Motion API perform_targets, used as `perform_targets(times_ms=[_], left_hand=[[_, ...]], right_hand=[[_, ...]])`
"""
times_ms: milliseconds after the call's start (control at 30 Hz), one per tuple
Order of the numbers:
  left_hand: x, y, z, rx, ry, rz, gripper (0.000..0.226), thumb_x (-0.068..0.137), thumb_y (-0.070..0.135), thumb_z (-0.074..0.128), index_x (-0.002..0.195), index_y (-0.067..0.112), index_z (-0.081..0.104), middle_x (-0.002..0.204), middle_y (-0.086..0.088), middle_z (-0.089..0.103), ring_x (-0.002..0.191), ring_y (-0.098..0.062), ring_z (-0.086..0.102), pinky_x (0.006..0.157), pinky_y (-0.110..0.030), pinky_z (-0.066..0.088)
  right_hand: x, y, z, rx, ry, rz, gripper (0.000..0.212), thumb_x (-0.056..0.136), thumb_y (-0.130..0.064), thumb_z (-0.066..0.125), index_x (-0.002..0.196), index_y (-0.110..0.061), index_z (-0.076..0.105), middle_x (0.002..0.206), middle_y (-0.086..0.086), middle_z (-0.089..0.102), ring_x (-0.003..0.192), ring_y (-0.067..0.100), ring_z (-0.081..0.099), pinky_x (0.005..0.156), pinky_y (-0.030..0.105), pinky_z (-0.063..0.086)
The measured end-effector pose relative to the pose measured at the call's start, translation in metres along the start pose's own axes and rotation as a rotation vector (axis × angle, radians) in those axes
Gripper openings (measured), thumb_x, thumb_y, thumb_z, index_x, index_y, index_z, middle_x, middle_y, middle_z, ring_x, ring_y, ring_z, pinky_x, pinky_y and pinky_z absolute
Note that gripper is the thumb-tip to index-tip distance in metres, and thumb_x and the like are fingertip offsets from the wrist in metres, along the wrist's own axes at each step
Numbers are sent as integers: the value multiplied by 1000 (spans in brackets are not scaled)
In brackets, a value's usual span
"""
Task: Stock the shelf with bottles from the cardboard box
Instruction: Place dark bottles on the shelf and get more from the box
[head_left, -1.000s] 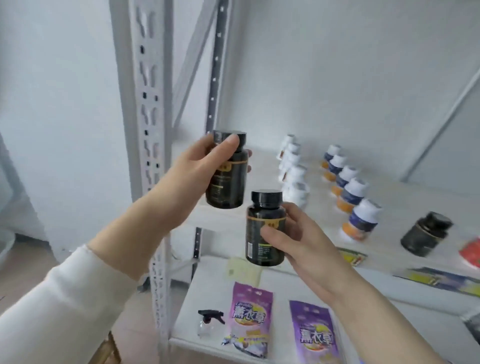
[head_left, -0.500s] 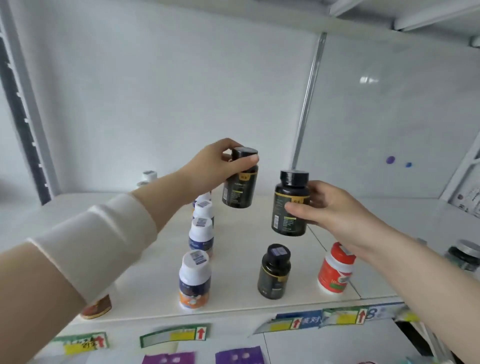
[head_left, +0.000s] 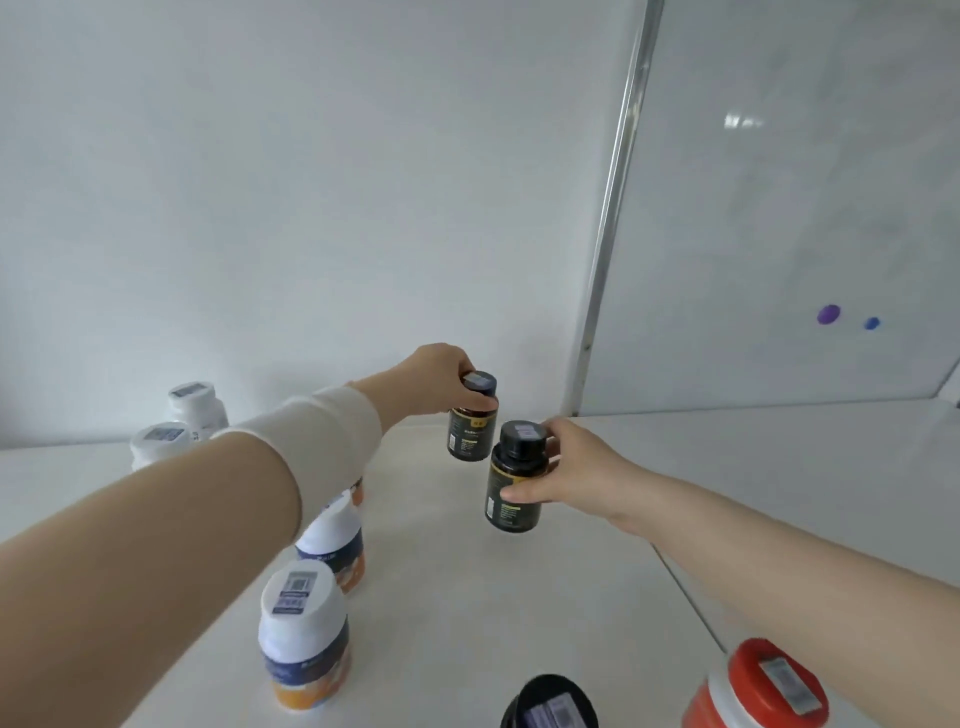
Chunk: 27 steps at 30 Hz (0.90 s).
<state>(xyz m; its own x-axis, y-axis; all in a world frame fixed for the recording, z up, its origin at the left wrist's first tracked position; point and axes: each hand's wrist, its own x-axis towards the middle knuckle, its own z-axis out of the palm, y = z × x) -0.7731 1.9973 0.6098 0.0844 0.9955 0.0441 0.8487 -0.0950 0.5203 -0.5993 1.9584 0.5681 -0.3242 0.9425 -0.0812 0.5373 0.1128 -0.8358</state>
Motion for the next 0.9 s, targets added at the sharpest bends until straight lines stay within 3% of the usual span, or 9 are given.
perform_targets(times_ms=[133, 367, 533, 767, 900], left_hand=[[30, -9, 11, 40, -12, -20, 33, 82, 33, 69, 104, 11, 60, 97, -3, 54, 89, -19, 47, 73, -26, 37], [56, -18, 23, 54, -17, -52, 45, 83, 34, 68, 117, 6, 58, 113, -9, 59, 93, -17, 45, 75, -26, 36], [63, -23, 27, 34, -12, -46, 43, 84, 33, 66, 115, 2, 60, 100, -7, 55, 89, -20, 47, 61, -23, 37], [51, -22, 18, 32, 5, -81, 55, 86, 31, 65, 132, 10, 42, 132, -8, 52, 121, -25, 48, 90, -30, 38], [11, -14, -13, 315, 86, -75, 48, 90, 36, 58, 130, 13, 45, 130, -6, 54, 118, -25, 52, 94, -34, 42]], right_hand=[[27, 3, 10, -104, -2, -8, 62, 70, -18, 80, 121, -14, 45, 100, -9, 52, 99, 14, 52, 80, 24, 41], [53, 7, 16, -169, -21, -7, 65, 71, -18, 79, 123, -11, 41, 117, 2, 54, 109, 20, 52, 92, 30, 43], [55, 14, 17, -162, -43, -15, 66, 71, -18, 79, 124, -12, 40, 125, 3, 53, 110, 20, 53, 93, 31, 44], [45, 2, 4, -227, -46, -64, 73, 70, -22, 80, 131, -14, 39, 135, 2, 48, 122, 17, 48, 102, 32, 41], [22, -24, -18, -422, -14, -190, 79, 73, -26, 78, 138, -16, 34, 143, 3, 38, 131, 16, 39, 104, 29, 35]])
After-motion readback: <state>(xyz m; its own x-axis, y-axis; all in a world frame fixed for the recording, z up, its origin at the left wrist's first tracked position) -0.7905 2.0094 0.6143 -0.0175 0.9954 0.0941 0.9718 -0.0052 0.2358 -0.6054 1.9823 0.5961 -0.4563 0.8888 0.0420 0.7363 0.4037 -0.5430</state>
